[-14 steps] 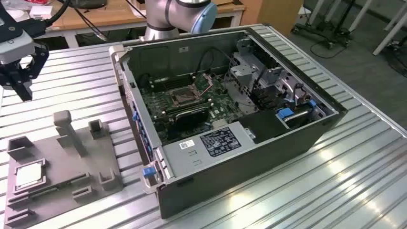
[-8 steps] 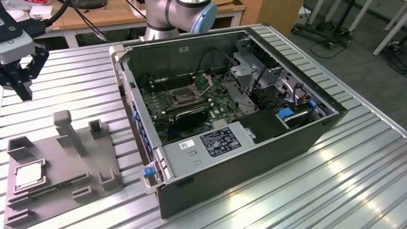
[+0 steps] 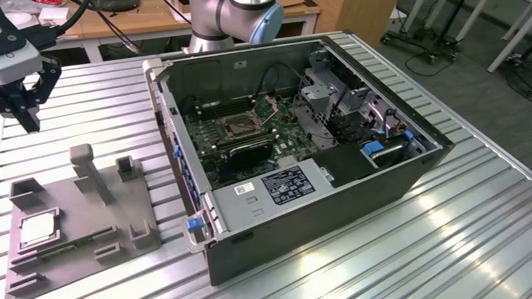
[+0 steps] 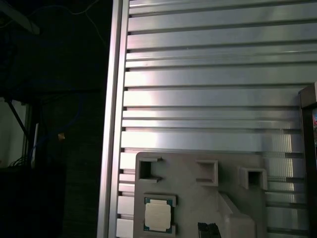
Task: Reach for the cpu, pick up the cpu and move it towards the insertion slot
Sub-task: 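Reach for the cpu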
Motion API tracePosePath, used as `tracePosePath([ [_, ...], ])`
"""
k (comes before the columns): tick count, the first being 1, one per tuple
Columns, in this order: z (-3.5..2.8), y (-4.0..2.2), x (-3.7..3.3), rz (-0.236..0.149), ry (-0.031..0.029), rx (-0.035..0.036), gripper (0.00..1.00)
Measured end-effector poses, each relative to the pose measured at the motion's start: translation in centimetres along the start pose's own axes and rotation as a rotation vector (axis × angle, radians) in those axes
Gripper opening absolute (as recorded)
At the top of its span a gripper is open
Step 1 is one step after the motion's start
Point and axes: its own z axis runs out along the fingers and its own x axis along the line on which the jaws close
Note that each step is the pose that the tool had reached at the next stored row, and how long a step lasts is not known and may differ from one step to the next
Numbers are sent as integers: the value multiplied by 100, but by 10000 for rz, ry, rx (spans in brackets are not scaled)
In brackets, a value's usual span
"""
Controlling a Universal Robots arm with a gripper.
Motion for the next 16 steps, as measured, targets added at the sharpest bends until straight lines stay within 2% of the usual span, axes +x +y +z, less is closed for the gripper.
tracePosePath([
  [16, 2, 0, 26, 0, 0, 0, 10],
])
